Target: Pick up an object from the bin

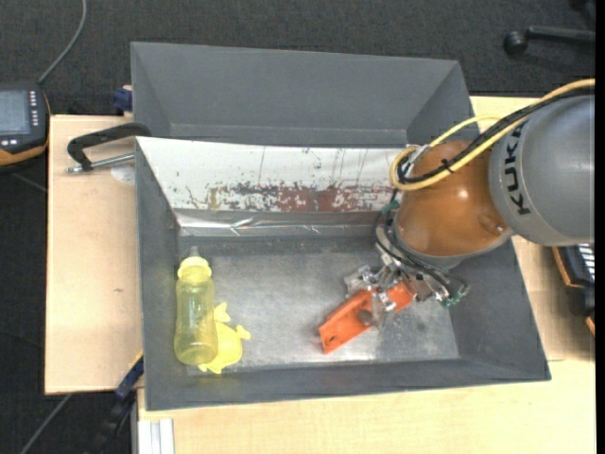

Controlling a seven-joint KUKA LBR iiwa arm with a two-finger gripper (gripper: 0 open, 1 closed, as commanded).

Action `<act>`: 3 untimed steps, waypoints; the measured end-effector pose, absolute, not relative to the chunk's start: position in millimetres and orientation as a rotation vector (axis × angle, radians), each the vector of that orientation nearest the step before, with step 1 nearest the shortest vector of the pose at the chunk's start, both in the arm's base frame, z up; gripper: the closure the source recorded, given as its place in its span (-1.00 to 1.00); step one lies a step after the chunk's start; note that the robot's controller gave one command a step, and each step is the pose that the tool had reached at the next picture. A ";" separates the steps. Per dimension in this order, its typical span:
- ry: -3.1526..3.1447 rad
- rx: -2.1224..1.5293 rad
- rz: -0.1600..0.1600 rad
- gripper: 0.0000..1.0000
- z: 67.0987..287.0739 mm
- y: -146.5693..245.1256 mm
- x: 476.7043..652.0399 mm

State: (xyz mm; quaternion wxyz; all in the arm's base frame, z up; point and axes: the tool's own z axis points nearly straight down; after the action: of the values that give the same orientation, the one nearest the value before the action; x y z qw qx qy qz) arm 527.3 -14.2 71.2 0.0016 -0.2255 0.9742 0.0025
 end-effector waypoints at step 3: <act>3.044 -0.745 0.009 1.00 189.2 20.8 521.8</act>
Offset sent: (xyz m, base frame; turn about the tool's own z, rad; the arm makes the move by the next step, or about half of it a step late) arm -0.0066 0.0341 0.1171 -0.0267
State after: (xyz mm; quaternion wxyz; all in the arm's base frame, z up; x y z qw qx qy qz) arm 521.8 20.8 189.2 0.0041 -0.2377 0.9713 0.0030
